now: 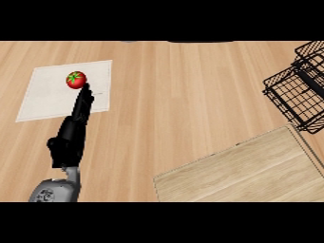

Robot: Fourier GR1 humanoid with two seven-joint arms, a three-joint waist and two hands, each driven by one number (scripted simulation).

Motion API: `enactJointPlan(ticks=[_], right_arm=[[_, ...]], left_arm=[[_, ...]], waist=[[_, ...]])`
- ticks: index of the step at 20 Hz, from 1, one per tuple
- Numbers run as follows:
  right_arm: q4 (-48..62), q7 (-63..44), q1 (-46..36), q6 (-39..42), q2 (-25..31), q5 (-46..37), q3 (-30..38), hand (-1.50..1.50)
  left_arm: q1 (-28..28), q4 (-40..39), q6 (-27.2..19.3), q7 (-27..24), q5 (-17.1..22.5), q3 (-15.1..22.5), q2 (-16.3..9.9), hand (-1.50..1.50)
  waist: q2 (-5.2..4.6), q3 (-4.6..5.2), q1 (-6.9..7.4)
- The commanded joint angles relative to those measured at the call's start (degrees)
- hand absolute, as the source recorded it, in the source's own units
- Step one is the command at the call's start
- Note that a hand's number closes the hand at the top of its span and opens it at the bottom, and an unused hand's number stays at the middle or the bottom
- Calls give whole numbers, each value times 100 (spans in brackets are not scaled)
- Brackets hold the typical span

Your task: Pick the cupcake from the tray and place it in the tiered basket

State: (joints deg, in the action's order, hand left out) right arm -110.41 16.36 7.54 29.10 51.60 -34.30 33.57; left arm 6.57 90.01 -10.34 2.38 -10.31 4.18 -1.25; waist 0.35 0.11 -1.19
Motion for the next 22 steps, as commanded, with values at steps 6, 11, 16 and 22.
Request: enactJointPlan(ticks=[6,11,16,22], right_arm=[[622,-1029,-1396,1627,653,1575,897,150],[919,-2214,-2239,2102,459,2596,598,150],[1693,-2252,-3044,1600,747,2190,-209,150],[2597,-1753,-3720,618,678,1039,-1277,150]], left_arm=[[70,-57,51,-76,-9,68,12,0],[296,-5,62,170,87,-3,12,0],[173,120,78,245,-27,116,7,0],[247,-108,84,3,18,69,67,0]], waist=[[-42,-3,157],[-39,1,192],[-43,-8,197],[-62,-9,226]])
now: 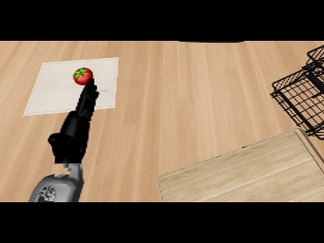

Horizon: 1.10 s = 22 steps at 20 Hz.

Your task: Pick the cupcake from the tray and place it in the tiered basket

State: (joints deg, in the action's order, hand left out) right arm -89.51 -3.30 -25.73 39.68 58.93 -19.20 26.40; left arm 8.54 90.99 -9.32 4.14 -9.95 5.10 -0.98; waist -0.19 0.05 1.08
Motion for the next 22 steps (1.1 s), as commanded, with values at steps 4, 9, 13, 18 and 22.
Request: enactJointPlan(ticks=[4,9,13,18,22], right_arm=[[1414,620,-1025,-796,85,-975,-980,150],[2015,1148,-1011,-1532,-314,-1630,-1338,150],[2869,441,-1430,-1107,-738,-922,-759,-150],[3936,1004,-1847,-899,-649,-856,-748,-150],[4611,848,-2440,-1000,-743,-549,-338,-150]], left_arm=[[84,-239,30,-195,52,-97,-35,0],[104,-283,-39,-184,-29,-72,25,0],[204,-478,-179,-257,-59,-36,94,0],[111,-132,17,33,15,-108,-72,0],[-129,79,87,47,45,27,-22,0]], waist=[[-15,-2,47],[-3,-4,-14],[-9,-2,-32],[-10,-7,25],[-15,-9,93]])
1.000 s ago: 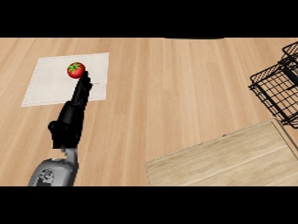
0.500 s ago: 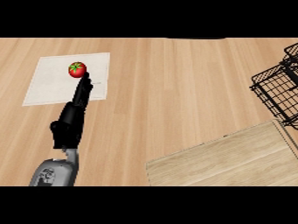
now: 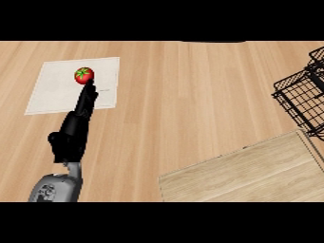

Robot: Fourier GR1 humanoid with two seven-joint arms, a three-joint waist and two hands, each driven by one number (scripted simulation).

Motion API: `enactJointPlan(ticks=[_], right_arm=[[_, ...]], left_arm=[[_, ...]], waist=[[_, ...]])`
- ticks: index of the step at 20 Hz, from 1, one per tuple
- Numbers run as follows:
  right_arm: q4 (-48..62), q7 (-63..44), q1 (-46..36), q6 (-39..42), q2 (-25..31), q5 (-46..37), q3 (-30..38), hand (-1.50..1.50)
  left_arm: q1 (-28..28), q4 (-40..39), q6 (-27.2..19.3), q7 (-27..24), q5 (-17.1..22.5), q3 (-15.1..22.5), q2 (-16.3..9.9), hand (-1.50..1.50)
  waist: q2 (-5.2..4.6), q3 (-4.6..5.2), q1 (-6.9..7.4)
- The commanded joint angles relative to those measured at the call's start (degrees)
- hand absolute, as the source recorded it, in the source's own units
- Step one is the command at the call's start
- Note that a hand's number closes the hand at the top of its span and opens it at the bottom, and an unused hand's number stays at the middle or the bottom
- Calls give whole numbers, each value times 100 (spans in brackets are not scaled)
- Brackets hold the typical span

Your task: Pick the cupcake from the tray and place it in the tiered basket

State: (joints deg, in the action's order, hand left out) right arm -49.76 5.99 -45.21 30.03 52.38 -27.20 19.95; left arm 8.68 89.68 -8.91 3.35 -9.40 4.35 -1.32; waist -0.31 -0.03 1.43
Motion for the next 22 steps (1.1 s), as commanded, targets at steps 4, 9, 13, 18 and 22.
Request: enactJointPlan(ticks=[4,9,13,18,22], right_arm=[[911,-318,-377,-100,357,685,1062,-150],[2008,-528,-553,-202,1100,813,1599,-150],[2768,-85,65,215,1774,1080,2097,-150],[3461,640,675,795,2391,1266,2455,-150],[3785,1321,1325,1112,2408,1339,2611,-150]], left_arm=[[-180,185,129,-5,68,-148,-229,0],[-99,-12,-120,-201,-98,105,80,0],[-72,-15,-61,-128,3,-129,-100,0],[35,-128,-84,-191,-47,-63,-30,0],[-88,-72,-235,-138,-91,29,125,0]], waist=[[20,-1,-52],[-19,-6,-20],[-15,-19,-127],[-54,-46,-184],[-44,-68,-247]])
